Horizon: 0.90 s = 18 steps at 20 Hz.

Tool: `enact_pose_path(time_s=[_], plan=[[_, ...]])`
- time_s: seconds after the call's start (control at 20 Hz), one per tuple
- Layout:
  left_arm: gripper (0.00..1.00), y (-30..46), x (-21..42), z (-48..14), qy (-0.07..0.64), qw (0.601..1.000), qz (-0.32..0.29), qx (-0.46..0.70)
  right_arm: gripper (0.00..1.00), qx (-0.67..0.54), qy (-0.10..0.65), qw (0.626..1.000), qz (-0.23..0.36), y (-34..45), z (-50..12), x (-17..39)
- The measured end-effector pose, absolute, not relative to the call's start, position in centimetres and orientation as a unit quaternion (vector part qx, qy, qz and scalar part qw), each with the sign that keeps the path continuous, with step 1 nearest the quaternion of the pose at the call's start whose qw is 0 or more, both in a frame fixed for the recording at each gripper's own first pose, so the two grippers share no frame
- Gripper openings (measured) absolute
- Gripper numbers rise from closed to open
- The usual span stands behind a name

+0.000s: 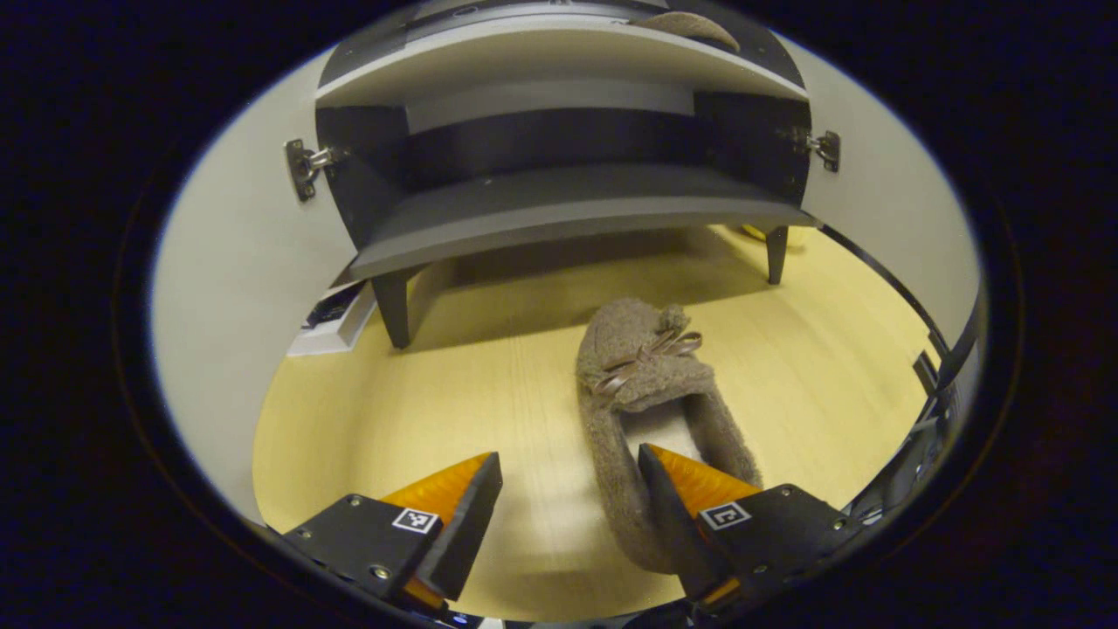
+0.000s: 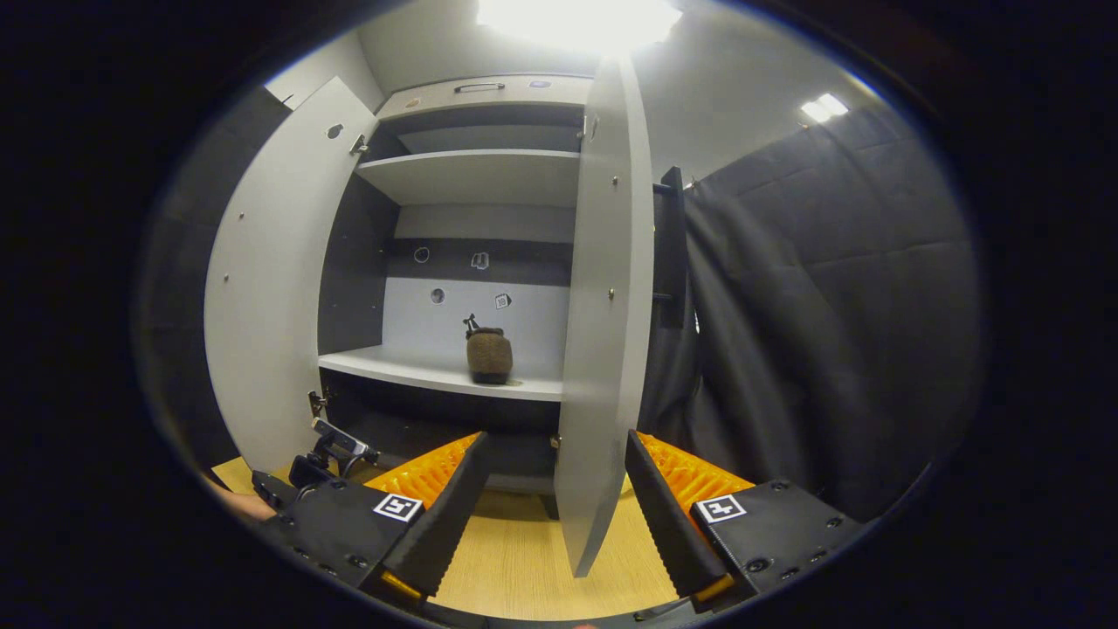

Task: Grab one shoe with the right hand and put it into the shoe cabinet, grab the other shoe with the left hand and put it into the shoe cabinet; then close the right door with the right hand and the left door with the left hand.

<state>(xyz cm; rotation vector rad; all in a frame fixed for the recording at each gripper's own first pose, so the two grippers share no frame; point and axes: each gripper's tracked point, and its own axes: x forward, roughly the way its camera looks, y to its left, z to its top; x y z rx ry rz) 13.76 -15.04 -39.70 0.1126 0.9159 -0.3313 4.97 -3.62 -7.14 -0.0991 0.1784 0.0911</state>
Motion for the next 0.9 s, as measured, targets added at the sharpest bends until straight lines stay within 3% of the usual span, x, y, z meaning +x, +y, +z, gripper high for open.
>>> enact_pose_path(time_s=[0.1, 0.2, 0.3, 0.5, 0.55, 0.6, 0.9], plan=[[0.84, -15.7, 13.7, -40.4, 0.448, 0.878, -0.162, 0.047, 0.98, -0.051, 0.092, 0.993, 0.046, -3.7, -7.2, 5.0], [0.76, -16.4, 13.4, -40.6, 0.456, 0.871, -0.178, 0.030, 0.98, -0.055, 0.093, 0.993, 0.049, -3.8, -7.2, 4.9], [0.58, -17.5, 13.5, -40.7, 0.458, 0.870, -0.182, 0.010, 0.98, -0.057, 0.094, 0.992, 0.056, -3.4, -7.2, 4.6], [0.07, -17.1, 13.6, -40.4, 0.439, 0.883, -0.165, 0.027, 0.98, -0.061, 0.104, 0.990, 0.068, -2.7, -7.7, 4.2], [0.10, -17.2, 13.8, -40.2, 0.436, 0.884, -0.165, 0.029, 0.98, -0.058, 0.106, 0.990, 0.071, -2.5, -7.7, 4.1], [0.02, -17.1, 13.9, -40.2, 0.431, 0.887, -0.164, 0.030, 0.98, -0.053, 0.107, 0.990, 0.074, -2.3, -7.7, 4.0], [0.01, -15.9, 15.8, -36.7, 0.382, 0.913, -0.142, 0.005, 0.98, -0.055, 0.102, 0.989, 0.090, -1.4, -7.2, 3.6]])
